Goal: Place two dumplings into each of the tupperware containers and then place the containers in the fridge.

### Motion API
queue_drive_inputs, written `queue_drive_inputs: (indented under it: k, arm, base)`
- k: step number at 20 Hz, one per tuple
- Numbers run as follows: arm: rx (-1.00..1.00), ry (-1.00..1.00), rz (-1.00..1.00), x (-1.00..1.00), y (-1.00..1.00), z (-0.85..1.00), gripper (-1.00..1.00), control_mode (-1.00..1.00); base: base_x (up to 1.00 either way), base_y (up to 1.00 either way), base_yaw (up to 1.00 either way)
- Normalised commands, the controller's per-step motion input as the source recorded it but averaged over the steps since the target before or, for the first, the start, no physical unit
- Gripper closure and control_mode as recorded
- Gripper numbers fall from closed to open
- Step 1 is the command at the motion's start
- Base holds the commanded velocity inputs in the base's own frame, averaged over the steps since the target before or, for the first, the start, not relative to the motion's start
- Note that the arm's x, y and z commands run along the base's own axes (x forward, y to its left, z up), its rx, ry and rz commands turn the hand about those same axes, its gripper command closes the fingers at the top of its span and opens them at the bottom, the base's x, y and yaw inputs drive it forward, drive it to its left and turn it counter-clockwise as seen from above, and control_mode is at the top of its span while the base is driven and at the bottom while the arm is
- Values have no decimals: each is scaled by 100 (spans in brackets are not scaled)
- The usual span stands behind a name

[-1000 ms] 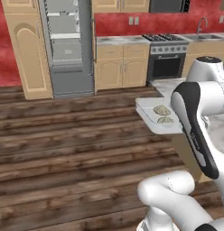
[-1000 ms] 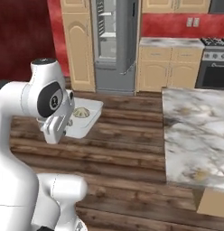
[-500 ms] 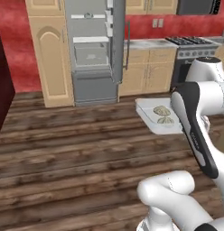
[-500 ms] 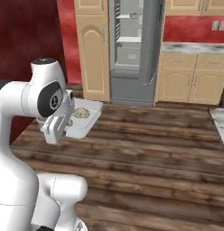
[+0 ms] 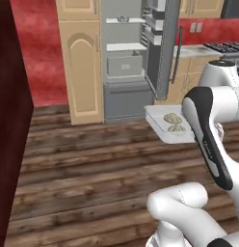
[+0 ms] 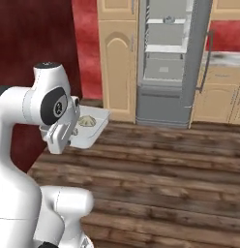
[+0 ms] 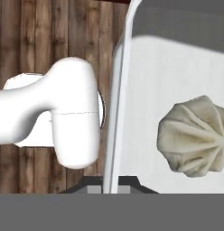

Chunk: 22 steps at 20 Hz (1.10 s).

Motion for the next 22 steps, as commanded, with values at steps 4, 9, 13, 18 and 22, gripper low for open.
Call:
queue_drive_inputs:
  k: [4,9,13,18,22]
  arm:
    - [0,0,0,0,0,0,100,100]
    - [0,0,0,0,0,0,100,100]
    - [0,0,0,0,0,0,100,100]
    - [0,0,0,0,0,0,100,100]
    - [0,0,0,0,0,0,100,100]
  base:
    - [100,46,-13]
    - [100,4,-19]
    - [100,0,-19]
    - [100,-1,-7]
    - [100,-23,0]
